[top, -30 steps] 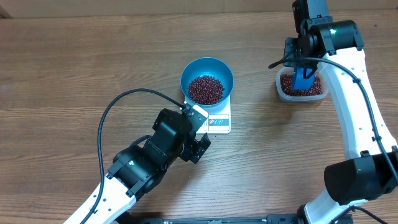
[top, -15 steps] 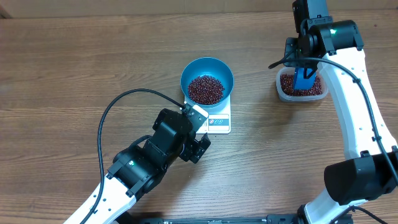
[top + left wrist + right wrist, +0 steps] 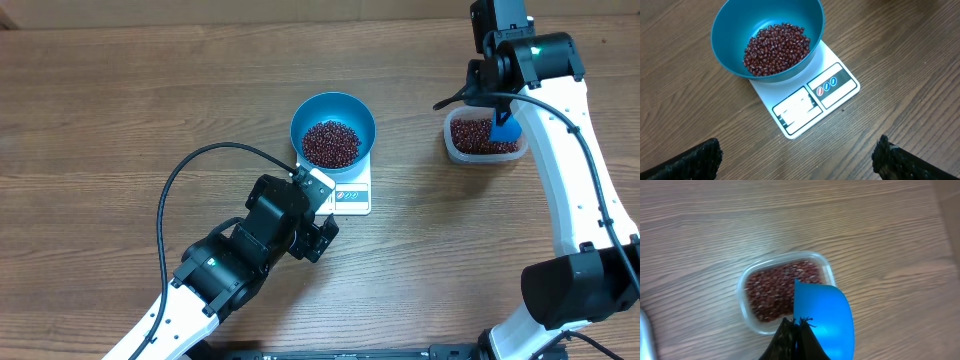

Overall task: Scoop item into bowl and weigh 150g on scale
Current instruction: 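Lower the blue cup into the beans with the right gripper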

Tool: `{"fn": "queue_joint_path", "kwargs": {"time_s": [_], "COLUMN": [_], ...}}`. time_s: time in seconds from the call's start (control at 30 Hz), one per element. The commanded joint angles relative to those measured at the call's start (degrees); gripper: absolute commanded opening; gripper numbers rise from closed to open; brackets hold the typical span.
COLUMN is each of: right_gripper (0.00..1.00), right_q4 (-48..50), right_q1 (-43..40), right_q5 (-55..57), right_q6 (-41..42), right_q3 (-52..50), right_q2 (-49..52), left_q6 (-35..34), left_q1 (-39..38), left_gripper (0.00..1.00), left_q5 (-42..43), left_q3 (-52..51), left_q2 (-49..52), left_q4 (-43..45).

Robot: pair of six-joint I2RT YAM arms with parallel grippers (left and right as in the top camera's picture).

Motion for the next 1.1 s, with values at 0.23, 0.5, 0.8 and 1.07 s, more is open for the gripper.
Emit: {"fn": "queue_joint_path", "kwargs": {"time_s": [0.23,0.5,0.8,1.07], "right_gripper": [0.04,0.04,0.04,0.04], "right_q4": [1.8,6.5,7.3,9.6], "right_q1": [-0.2,-0.2,-0.1,-0.1], "right_q5": [8.7,8.4,8.6,10.4], "right_q6": [0.4,0.4,0.0,-4.5], "right_q3": [-3.5,-5.4,-5.7,-5.7], "right_q2": [-0.4,1.4,7.3,9.9], "left_q6": [-0.8,-0.8,-0.8,-0.8], "left_q1": [0.1,0.1,0.1,0.1], "left_gripper": [0.99,1.0,0.99,1.0], "left_q5": [-0.7,-0.7,-0.7,-0.7], "left_q3": [-0.3,-0.3,-0.3,-0.3], "left_q2": [0.3,0.3,0.3,0.3], "left_q4": [0.2,0.2,0.2,0.2]}}
